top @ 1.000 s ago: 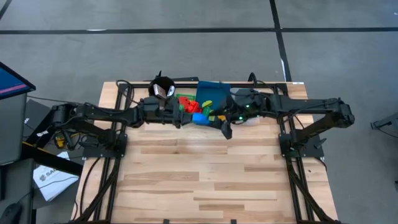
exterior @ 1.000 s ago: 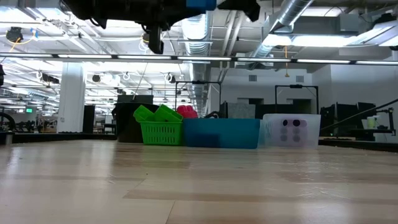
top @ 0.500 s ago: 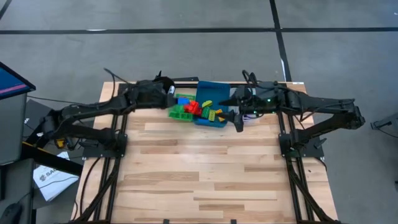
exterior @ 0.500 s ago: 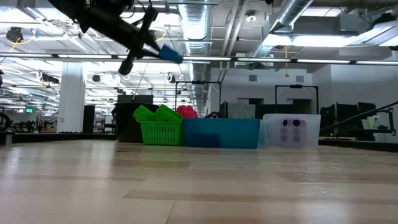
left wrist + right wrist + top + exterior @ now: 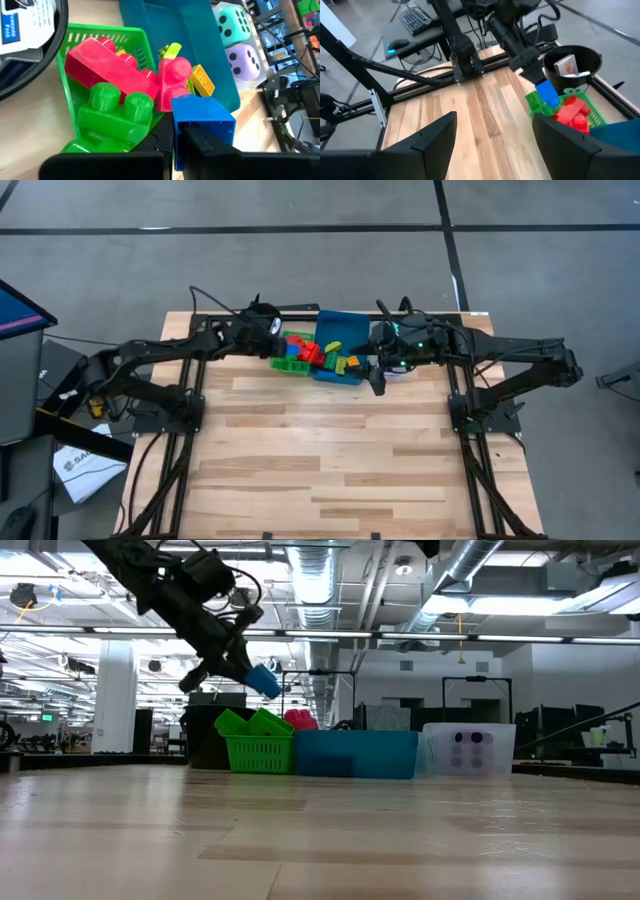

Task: Pick & Place Toys
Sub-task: Put the large stud green game piece into the green bin

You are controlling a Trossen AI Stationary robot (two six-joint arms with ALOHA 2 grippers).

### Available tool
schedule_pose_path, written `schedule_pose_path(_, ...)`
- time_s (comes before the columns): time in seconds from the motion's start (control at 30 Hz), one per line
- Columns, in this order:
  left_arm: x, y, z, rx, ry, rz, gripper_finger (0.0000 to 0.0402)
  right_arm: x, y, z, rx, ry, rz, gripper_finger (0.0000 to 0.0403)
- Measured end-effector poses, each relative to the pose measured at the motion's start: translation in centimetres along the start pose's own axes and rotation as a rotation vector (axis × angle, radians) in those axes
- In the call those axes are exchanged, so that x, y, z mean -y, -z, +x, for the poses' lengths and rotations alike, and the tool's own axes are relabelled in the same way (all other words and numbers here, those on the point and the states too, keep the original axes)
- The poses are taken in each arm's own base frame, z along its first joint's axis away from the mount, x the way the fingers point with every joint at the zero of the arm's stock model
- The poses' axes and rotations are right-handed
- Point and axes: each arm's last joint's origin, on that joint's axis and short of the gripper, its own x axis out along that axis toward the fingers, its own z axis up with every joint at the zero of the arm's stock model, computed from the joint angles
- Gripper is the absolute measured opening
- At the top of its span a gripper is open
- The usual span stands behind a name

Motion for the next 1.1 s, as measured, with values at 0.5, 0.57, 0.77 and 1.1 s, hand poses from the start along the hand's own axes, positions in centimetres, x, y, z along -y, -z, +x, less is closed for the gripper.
schedule_pose_path(0.5, -1.6, -0.7, 3.4, 0.051, -0.053, -0.025, 0.0004, 0.0, 0.2, 0.2, -0.023, 0.003, -0.001, 0.0255)
schedule_pose_path(0.57, -1.8, -1.0, 3.5, 0.063, -0.056, -0.032, 0.0004, 0.0, 0.3, 0.2, -0.027, 0.003, -0.001, 0.0255)
schedule_pose_path(0.77, -2.3, -2.0, 3.3, 0.112, -0.047, -0.052, 0.0003, 0.0, 0.3, 0.2, -0.03, 0.004, -0.002, 0.0255)
schedule_pose_path(1.1, -2.3, -2.0, 3.3, 0.111, -0.045, -0.05, 0.0005, 0.1, 0.4, 0.2, -0.038, 0.006, -0.003, 0.0255)
